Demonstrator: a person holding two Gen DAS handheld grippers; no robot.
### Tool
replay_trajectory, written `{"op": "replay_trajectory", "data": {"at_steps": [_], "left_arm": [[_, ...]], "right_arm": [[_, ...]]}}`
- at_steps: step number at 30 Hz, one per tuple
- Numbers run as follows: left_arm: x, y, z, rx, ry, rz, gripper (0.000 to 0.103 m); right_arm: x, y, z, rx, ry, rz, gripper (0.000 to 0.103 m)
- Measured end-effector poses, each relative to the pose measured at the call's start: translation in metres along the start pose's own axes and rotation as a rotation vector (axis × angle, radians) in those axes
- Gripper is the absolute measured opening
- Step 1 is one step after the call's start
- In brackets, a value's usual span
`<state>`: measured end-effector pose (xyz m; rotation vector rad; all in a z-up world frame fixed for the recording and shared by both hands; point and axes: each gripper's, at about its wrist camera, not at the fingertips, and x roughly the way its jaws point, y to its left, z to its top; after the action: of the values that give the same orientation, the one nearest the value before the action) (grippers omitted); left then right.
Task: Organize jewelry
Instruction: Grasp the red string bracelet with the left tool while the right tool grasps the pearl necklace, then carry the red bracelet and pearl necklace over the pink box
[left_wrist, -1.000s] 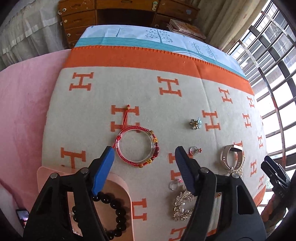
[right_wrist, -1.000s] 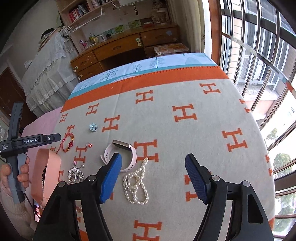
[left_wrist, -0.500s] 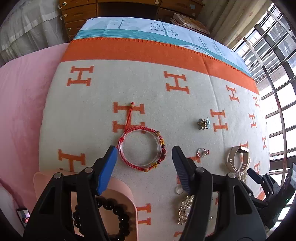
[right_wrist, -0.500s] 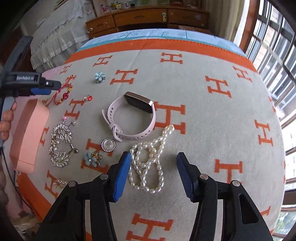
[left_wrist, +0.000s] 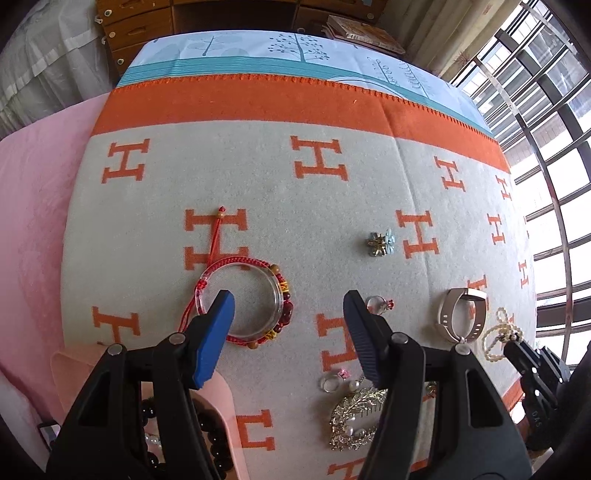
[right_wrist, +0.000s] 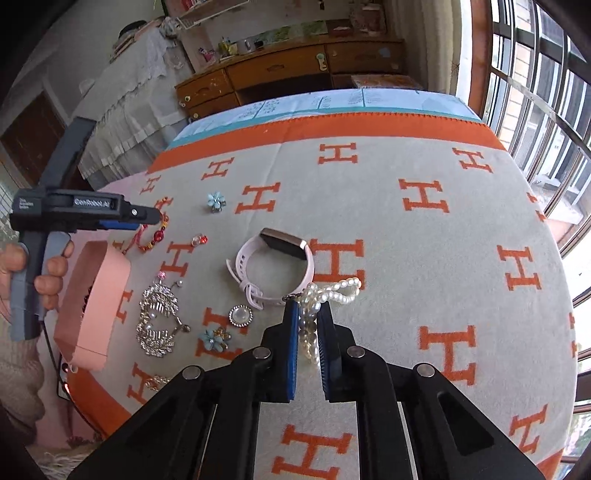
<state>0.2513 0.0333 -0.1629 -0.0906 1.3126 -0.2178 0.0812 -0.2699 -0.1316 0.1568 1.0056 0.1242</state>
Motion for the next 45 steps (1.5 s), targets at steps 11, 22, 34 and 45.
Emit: {"op": "replay_trajectory", "data": {"at_steps": [11,22,34,45], "left_arm": [[0.025,-0.006,0.009,-0.024,0.053,0.071,0.033],[-0.002,0.005,0.002,-0.085,-0.04,0.063,0.007],[-0.148,-0.007,-0.064,0.028,-0.293,-0.038,0.007],[-0.173,0.048,-0.149,-0.02,-0.325,0.005,0.007]], "right_arm": [[-0.054,-0.013,0.007,0.037,-0.11,0.054,0.01],[-0.056,-0.012,0.001,0.04,-0.117,0.067,0.01],[-0.097,0.03,0.014,-0.023,-0.188,0.146,0.01],[-0.128,0.135,0.037,-0.2,-0.23,0.266,0.01]]}}
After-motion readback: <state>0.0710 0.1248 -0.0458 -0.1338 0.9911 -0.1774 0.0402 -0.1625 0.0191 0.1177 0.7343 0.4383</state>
